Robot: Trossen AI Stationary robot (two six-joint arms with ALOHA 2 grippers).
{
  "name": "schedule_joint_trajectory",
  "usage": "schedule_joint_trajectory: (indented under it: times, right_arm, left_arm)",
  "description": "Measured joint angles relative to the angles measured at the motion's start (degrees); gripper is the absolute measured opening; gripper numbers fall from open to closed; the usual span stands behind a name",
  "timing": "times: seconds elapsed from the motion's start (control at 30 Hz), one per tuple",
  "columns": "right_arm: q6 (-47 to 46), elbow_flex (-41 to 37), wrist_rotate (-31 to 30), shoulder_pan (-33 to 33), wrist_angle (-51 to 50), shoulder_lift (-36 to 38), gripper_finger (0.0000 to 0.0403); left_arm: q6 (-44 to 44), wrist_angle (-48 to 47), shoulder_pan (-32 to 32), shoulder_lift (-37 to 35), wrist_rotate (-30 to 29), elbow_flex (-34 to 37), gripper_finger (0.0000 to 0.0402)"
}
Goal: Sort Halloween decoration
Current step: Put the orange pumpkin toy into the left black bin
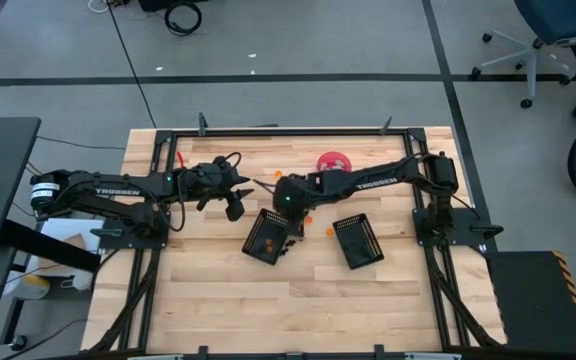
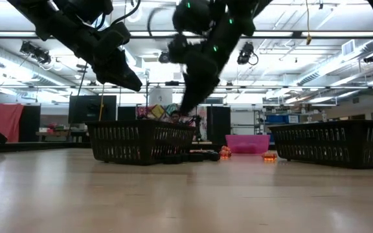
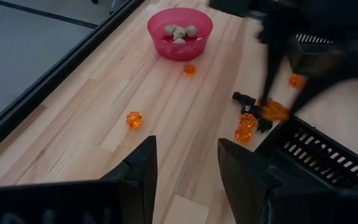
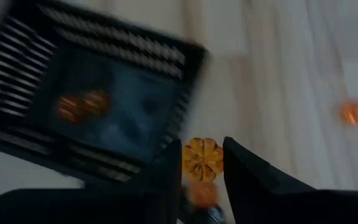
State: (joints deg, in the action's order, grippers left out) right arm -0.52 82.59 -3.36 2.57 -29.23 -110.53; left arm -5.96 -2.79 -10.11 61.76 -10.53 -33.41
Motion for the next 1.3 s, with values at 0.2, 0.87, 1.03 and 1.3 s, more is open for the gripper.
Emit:
schedule_joint_trajectory:
  times: [0.2,0.87,1.03,1.3]
  right_arm:
    - [-0.78,-1.45,3.40,-2.86,8.45,0.07,0.0111]
    - [-3.47,-1.69,1.88,-4.16,-1.06,2.15,0.0183]
    - [-4.66,-1.56,-1.70,-4.86,-10.34,5.64,0.0182]
    - [-9.52,-3.48,1.68,-3.61,-21.20,2.47,0.0191]
  left_arm:
    - [0.07,0.00,-0.01,-0.01,-0.01,0.00,0.0142]
    - [0.07,0.00,-0.01,-0.02,-0.01,0.00,0.0142]
    - [0.09,0.00,-0.02,0.00,-0.01,0.00,0.0142]
    - [0.11,0.35,-0.02,-0.02,-0.01,0.00,0.0142]
